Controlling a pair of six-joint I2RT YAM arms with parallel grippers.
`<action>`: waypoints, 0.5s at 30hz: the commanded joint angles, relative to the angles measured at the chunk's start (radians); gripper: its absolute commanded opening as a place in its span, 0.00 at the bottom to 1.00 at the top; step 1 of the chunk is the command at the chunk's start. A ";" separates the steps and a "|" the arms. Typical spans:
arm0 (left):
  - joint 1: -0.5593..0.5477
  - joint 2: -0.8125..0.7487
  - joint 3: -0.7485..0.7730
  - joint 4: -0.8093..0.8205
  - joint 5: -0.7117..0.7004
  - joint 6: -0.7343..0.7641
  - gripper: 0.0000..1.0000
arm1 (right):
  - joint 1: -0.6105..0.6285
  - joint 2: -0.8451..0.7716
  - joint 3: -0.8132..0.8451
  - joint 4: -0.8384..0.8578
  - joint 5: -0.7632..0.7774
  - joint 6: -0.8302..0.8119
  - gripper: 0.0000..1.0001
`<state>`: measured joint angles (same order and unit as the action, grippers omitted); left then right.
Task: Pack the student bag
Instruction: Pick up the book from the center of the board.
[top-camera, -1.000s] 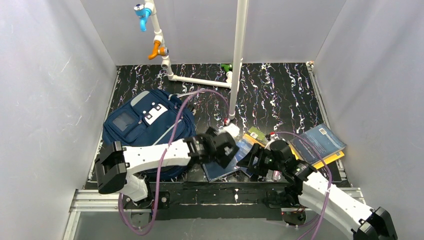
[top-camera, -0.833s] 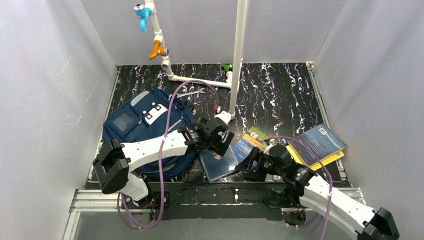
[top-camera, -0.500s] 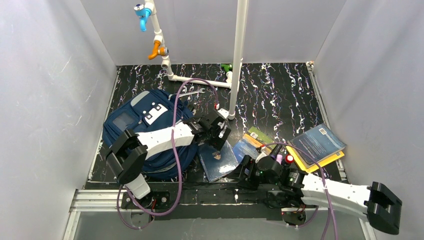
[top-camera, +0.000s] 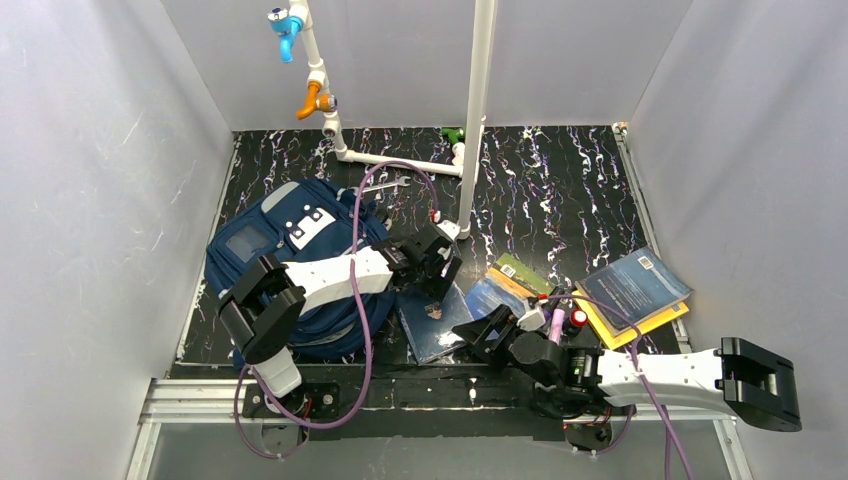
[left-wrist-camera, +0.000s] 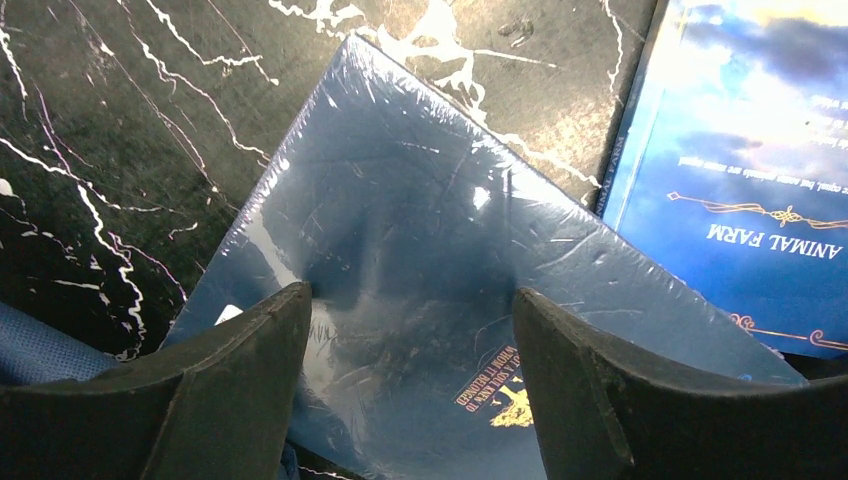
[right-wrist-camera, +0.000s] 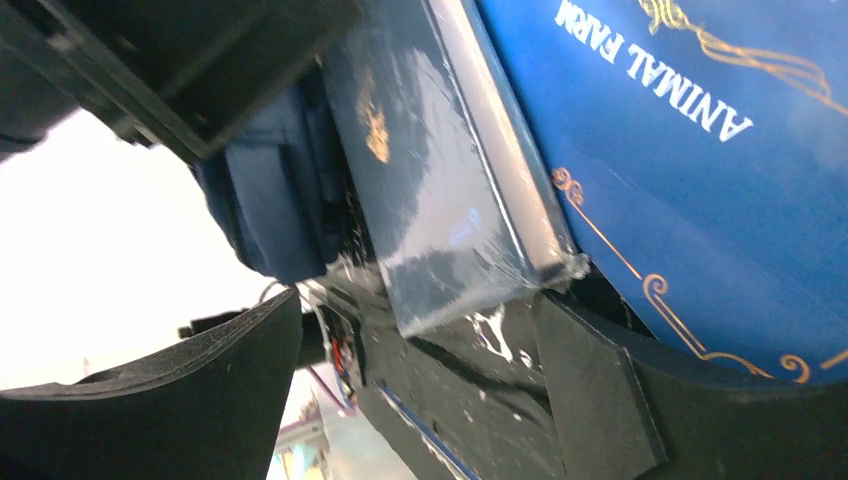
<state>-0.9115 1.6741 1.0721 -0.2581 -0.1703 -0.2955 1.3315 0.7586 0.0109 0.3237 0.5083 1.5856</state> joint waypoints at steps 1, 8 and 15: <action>-0.001 -0.017 -0.026 0.012 0.021 -0.020 0.71 | 0.025 -0.010 -0.073 0.083 0.218 0.073 0.92; -0.001 0.007 -0.051 0.033 0.075 -0.069 0.66 | 0.033 0.119 -0.100 0.290 0.273 0.077 0.91; -0.001 0.019 -0.073 0.056 0.121 -0.107 0.62 | 0.057 0.135 -0.031 0.097 0.231 0.149 0.91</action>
<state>-0.9108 1.6741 1.0298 -0.1841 -0.1146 -0.3611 1.3647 0.9234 0.0109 0.5407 0.7040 1.6642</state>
